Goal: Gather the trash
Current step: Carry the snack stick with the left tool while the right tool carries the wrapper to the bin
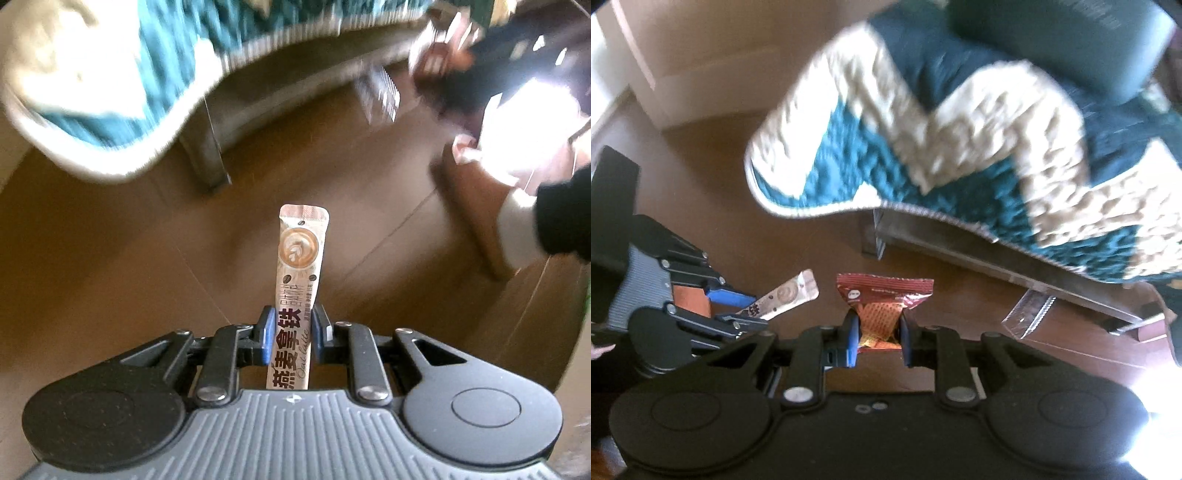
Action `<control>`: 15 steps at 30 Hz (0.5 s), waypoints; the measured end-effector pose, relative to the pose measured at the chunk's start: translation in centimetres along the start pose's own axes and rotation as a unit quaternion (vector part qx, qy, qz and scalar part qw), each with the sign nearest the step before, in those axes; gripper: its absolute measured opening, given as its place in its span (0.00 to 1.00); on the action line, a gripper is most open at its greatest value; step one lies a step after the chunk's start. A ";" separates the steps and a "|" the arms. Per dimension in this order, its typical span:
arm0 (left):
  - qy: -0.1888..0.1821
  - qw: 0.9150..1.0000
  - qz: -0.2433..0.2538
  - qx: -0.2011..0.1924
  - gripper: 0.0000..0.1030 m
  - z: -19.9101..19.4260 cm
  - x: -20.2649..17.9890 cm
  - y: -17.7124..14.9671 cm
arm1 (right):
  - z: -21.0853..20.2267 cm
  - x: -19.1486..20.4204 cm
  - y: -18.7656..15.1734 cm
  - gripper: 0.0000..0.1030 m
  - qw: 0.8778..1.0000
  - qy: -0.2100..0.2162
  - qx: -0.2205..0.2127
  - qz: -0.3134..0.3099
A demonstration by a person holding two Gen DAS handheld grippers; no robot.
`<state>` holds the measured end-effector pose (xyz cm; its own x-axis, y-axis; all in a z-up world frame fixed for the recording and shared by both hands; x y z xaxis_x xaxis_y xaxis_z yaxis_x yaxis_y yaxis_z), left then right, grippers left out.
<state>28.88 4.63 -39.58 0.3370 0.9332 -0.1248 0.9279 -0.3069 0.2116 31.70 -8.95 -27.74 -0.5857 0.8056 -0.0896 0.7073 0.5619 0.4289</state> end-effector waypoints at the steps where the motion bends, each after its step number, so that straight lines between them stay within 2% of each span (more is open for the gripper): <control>1: -0.001 1.000 -0.006 -0.012 0.19 -1.9 -0.4 0.5 | -1.2 -0.2 0.0 0.20 1.000 -0.002 -0.007 0.004; 5: -0.002 0.997 -0.033 -0.067 0.19 -9.1 -1.8 2.0 | -7.5 -0.8 0.6 0.20 0.999 -0.023 -0.044 -0.015; 9: -0.004 0.990 -0.064 -0.128 0.19 -15.5 -3.1 3.4 | -14.1 -1.9 2.0 0.20 0.994 -0.048 -0.095 -0.023; 15: 0.011 0.970 -0.104 -0.220 0.19 -25.8 -6.1 6.2 | -24.1 -3.6 3.7 0.20 0.978 -0.086 -0.185 -0.036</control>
<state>28.44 1.92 -12.47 0.1423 0.9714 -0.1900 0.8161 -0.0065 0.5779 26.87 -14.27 -4.19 -0.5316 0.8036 -0.2675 0.4566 0.5379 0.7086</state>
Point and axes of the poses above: each gripper's, at about its wrist camera, not at the fingertips, and z roughly the way its jaws point, x to its left, y to its top, the point moved 1 cm from there along z, roughly the way its jaws point, and after that the axes turned 14 degrees about -z, right-handed, at the moved point
